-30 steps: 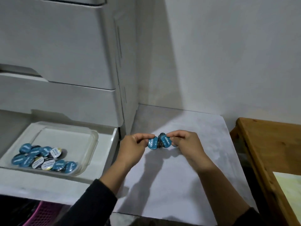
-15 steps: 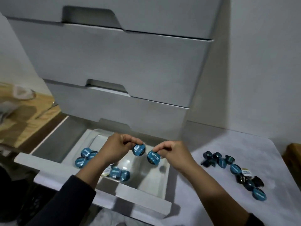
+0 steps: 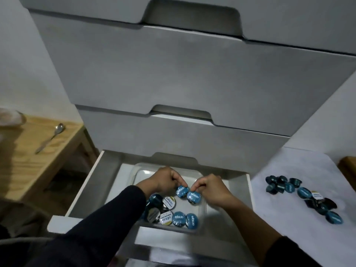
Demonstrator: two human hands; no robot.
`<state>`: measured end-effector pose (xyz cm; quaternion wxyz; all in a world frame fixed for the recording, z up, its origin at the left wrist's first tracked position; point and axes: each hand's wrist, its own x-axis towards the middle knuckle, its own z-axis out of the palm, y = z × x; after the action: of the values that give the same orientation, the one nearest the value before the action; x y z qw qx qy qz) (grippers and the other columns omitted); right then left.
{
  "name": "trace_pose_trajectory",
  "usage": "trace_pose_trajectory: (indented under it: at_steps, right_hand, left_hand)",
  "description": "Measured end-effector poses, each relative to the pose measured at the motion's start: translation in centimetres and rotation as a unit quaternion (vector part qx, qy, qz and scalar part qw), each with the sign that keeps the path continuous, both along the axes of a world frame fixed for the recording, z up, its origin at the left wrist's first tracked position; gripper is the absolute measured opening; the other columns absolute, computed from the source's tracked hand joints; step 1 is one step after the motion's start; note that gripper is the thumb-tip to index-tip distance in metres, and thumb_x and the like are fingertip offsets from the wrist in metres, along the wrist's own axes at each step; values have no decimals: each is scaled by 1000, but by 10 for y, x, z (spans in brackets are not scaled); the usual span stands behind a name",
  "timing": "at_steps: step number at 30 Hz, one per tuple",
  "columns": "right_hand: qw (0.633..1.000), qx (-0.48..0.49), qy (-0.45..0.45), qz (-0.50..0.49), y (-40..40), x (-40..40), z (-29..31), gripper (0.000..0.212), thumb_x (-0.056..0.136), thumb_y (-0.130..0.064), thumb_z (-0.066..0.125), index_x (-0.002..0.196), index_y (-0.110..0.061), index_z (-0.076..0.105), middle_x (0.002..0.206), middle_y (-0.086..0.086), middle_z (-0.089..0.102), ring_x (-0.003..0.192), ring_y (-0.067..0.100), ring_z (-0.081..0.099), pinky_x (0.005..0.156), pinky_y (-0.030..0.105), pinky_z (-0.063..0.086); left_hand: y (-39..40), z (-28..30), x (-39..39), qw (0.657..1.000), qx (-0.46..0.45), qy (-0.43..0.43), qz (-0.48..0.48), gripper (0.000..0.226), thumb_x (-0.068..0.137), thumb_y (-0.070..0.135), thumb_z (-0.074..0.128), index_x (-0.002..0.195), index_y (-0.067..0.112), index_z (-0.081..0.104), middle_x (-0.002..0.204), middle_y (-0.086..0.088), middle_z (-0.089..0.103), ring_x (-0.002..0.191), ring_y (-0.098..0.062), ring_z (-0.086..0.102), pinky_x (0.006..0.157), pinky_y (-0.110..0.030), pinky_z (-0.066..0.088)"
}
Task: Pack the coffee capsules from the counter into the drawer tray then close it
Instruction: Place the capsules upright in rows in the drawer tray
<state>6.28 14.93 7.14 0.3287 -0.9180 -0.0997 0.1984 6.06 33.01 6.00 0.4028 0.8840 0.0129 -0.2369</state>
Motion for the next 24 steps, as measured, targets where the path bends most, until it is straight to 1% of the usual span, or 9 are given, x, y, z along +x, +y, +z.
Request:
trace_pose_trajectory:
  at_steps: [3,6,9,12,15,17,20,22,24]
  right_hand:
    - [1000,-20,-6,12,5,-3,-8,26,82,5,56,79,-12,76,86,4,74,72,6,61,60,3,43]
    - [999,-41,-17,22,10,-7,-15,30,80,7,53,78,-12,76,85,6,73,74,10,62,70,15,48]
    - [997,-70,-10,41,13,-9,-18,31,80,7,50,81,-12,75,89,6,73,79,14,63,76,19,49]
    - [994,-95,-8,53,13,-9,-19,33,78,7,48,81,-13,74,89,8,73,79,16,63,75,23,50]
    - [992,-105,-11,67,13,-9,-18,31,78,4,47,81,-13,73,87,8,72,72,12,57,69,20,47]
    - [991,-110,-11,73,14,-9,-17,28,78,3,48,81,-12,71,88,8,71,71,11,55,67,20,44]
    - [992,-105,-18,71,14,-9,-19,28,77,4,46,83,-11,70,82,7,67,72,13,55,66,20,42]
    - [992,-103,-22,67,14,-10,-20,27,77,3,47,84,-10,69,78,2,61,74,14,55,66,20,40]
    - [992,-105,-26,69,14,-11,-20,22,77,1,52,88,-10,68,83,4,62,77,14,54,67,20,39]
  left_hand:
    - [2,-11,2,999,12,9,-29,27,84,6,55,82,23,76,94,5,75,85,-6,67,79,-19,54]
    - [5,-15,1,998,22,8,-55,25,86,7,55,88,21,76,93,5,74,69,4,59,64,-8,46]
    - [4,-17,0,997,22,9,-68,24,87,7,56,90,20,75,87,4,72,55,5,51,49,-2,38]
    - [2,-19,0,995,35,11,-92,25,85,6,56,90,21,75,88,5,72,59,5,52,53,-2,38]
    - [0,-20,1,993,39,13,-111,23,83,5,60,85,21,75,97,4,74,78,-2,59,71,-13,45]
    - [-1,-20,0,993,31,15,-115,18,81,4,63,83,17,75,96,2,74,82,-3,61,77,-16,47]
    - [-1,-18,-1,992,28,11,-119,15,79,3,65,83,14,75,93,0,75,79,-2,63,78,-14,49]
    - [-1,-17,-2,993,27,3,-114,15,78,2,67,82,14,74,85,3,73,75,0,62,72,-9,48]
    - [0,-14,-4,993,32,-9,-109,13,78,5,68,85,14,74,81,7,70,71,3,58,63,-1,43]
